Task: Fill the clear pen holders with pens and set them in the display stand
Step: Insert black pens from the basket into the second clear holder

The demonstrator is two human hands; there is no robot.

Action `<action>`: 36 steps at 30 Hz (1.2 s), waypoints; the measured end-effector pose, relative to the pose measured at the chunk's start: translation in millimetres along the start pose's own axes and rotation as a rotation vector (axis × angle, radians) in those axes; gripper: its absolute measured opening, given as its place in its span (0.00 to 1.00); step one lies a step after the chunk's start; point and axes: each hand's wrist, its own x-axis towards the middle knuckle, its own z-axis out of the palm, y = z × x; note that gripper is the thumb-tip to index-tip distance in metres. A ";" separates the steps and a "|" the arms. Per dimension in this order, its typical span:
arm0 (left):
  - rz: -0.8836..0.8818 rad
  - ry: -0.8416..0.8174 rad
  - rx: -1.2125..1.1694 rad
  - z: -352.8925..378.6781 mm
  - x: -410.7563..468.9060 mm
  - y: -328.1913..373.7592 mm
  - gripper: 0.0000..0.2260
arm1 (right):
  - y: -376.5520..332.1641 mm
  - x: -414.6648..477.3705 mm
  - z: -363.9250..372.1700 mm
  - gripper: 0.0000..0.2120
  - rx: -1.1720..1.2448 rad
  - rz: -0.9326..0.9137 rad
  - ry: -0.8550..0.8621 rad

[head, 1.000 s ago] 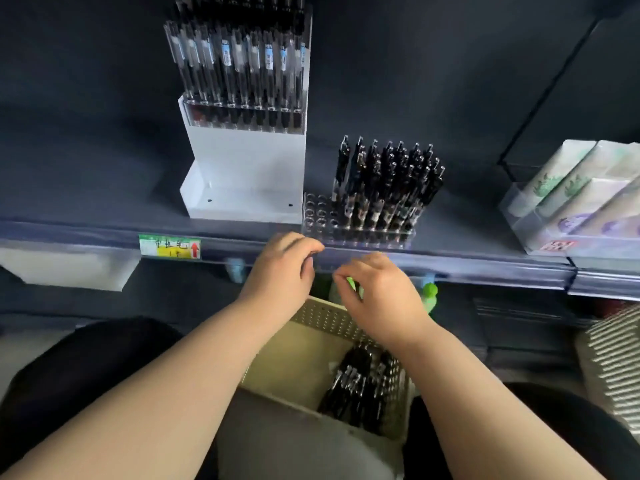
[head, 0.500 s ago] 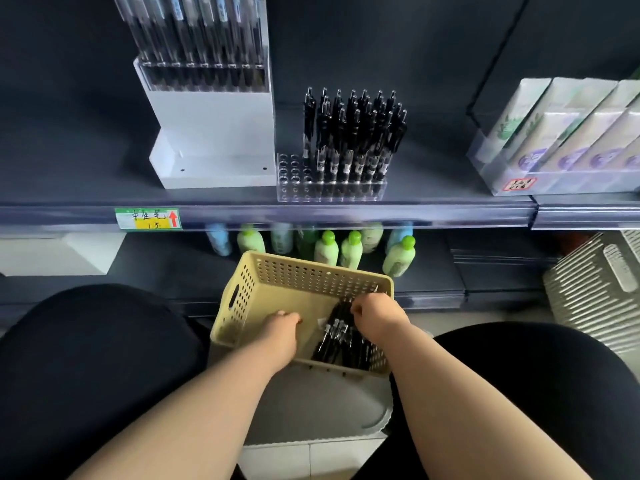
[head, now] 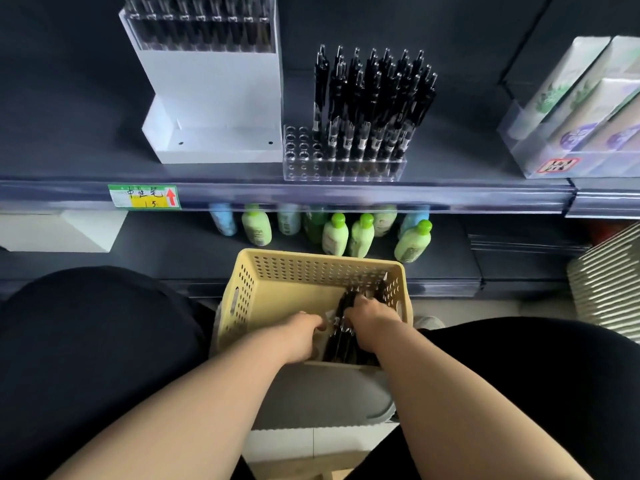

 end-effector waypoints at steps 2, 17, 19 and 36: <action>-0.004 0.041 -0.034 3.7 5.9 2.5 0.18 | -2.6 0.9 4.2 0.24 -0.072 -0.024 0.002; -0.153 0.032 -0.081 4.8 44.4 27.4 0.21 | 2.5 17.3 6.8 0.17 -0.220 -0.085 0.012; -0.134 0.058 -0.008 2.4 45.1 25.8 0.19 | 1.3 17.8 7.5 0.18 -0.224 -0.078 0.030; 0.264 0.608 0.106 -19.6 7.3 4.0 0.06 | 7.3 -1.4 -15.2 0.07 0.575 0.133 0.608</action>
